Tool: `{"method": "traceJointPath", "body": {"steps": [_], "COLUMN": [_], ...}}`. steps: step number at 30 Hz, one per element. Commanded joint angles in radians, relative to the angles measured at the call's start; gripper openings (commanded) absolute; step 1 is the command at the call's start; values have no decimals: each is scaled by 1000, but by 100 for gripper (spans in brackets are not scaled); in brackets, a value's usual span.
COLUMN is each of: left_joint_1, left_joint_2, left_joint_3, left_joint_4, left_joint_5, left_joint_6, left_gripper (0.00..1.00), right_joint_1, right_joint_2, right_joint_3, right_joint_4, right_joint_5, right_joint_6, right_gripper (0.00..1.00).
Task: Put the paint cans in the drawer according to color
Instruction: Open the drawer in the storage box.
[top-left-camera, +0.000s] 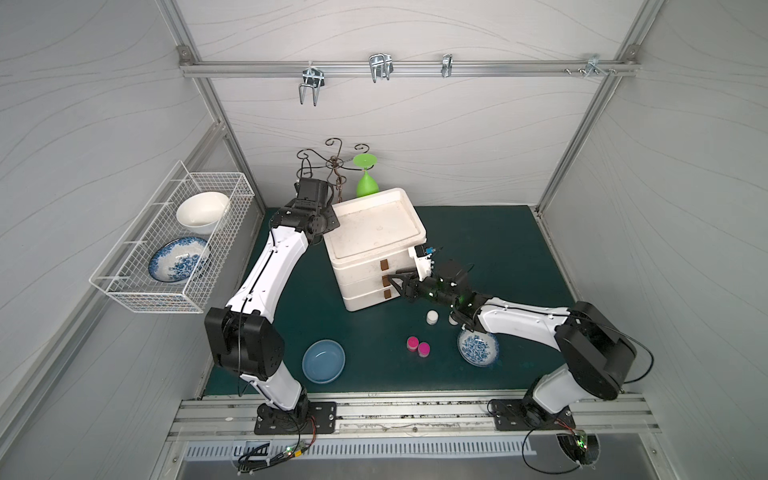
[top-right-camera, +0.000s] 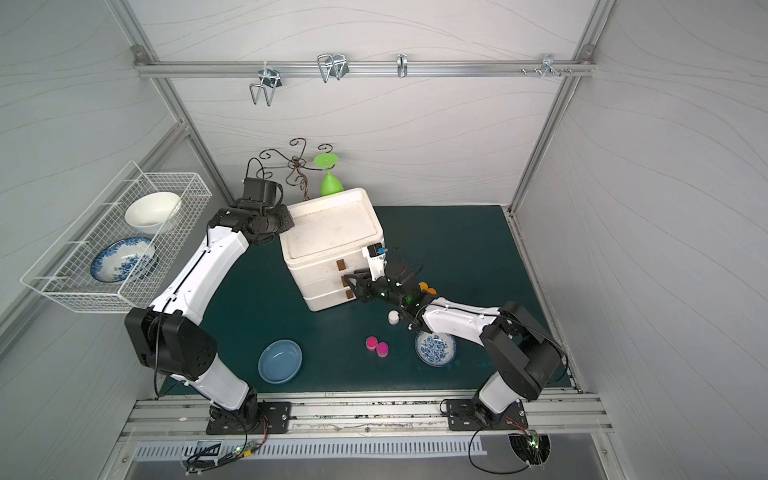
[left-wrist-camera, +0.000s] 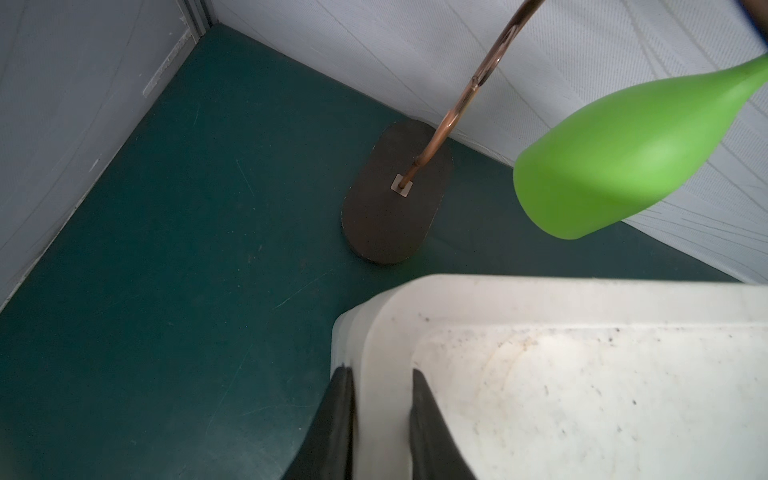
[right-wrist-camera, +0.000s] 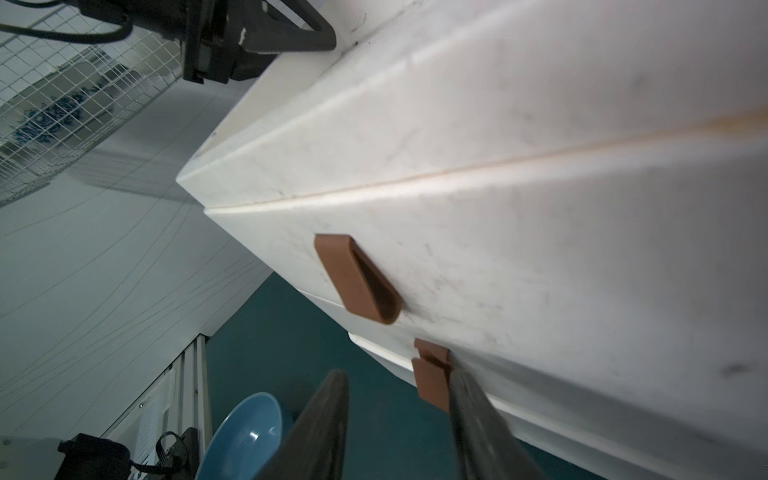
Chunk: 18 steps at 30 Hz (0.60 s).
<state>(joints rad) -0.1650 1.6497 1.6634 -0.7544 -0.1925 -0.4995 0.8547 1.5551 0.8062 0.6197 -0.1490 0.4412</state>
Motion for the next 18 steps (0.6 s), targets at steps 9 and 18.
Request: {"method": "traceJointPath", "body": {"steps": [9, 18], "left_joint_1": [-23, -55], "left_joint_2": [45, 37], "left_joint_3": [-70, -80], "left_joint_4": [32, 24], "left_joint_5": [55, -12], "left_joint_6": [-125, -129], "left_gripper": [0, 0], "right_joint_1": [17, 21], "right_joint_2": [26, 28], "right_joint_3": [47, 55], "right_joint_4": [39, 30], "right_joint_5": [14, 48], "right_joint_6": [20, 48], "right_gripper": [43, 36]}}
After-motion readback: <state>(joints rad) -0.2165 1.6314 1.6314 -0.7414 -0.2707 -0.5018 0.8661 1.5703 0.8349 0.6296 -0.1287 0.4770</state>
